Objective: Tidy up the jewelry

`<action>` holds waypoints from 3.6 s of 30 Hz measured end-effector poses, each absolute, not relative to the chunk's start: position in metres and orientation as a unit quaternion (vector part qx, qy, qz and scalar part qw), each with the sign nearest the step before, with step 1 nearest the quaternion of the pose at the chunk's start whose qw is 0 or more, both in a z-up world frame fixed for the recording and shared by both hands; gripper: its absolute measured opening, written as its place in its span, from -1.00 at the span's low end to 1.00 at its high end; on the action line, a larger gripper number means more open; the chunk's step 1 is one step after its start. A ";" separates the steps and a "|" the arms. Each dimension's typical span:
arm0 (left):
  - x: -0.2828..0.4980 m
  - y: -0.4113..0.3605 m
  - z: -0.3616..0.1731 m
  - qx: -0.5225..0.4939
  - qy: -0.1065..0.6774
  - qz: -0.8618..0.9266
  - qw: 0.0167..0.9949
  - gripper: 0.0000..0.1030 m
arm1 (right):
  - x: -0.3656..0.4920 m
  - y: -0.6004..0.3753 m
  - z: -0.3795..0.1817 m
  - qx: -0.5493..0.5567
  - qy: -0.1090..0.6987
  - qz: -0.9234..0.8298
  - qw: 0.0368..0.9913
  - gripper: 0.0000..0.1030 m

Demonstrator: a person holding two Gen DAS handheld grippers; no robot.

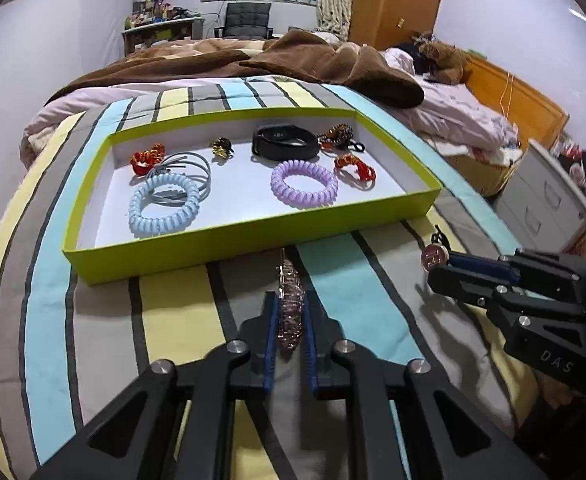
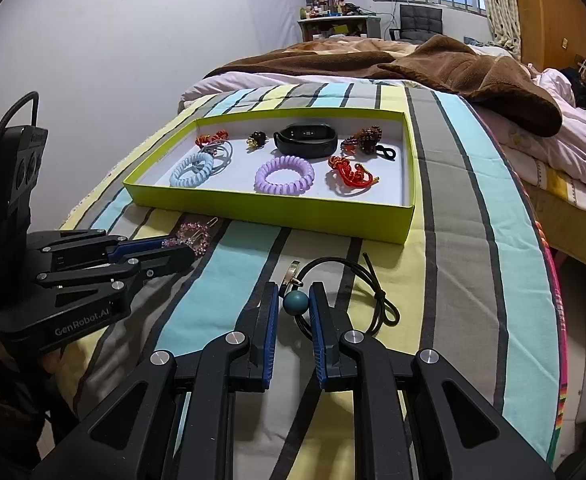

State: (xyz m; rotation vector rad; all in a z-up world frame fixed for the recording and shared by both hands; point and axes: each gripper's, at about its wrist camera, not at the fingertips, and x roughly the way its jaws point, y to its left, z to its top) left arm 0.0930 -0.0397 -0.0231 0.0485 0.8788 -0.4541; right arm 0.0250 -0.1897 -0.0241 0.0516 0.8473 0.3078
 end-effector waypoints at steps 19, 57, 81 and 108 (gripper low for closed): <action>0.097 -0.020 0.003 -0.003 0.392 -0.212 0.895 -0.80 | 0.030 -0.191 0.001 0.022 0.382 0.151 0.911 -0.69; 0.178 -0.018 0.015 -0.074 0.388 -0.231 0.889 -0.81 | 0.116 -0.178 0.016 -0.021 0.394 0.154 0.906 -0.69; 0.188 0.002 0.000 -0.073 0.405 -0.198 0.890 -0.71 | 0.135 -0.156 -0.020 -0.037 0.445 0.184 0.876 -0.69; 0.173 0.012 -0.009 -0.068 0.421 -0.173 0.888 -0.29 | 0.127 -0.157 -0.014 -0.016 0.431 0.179 0.884 -0.17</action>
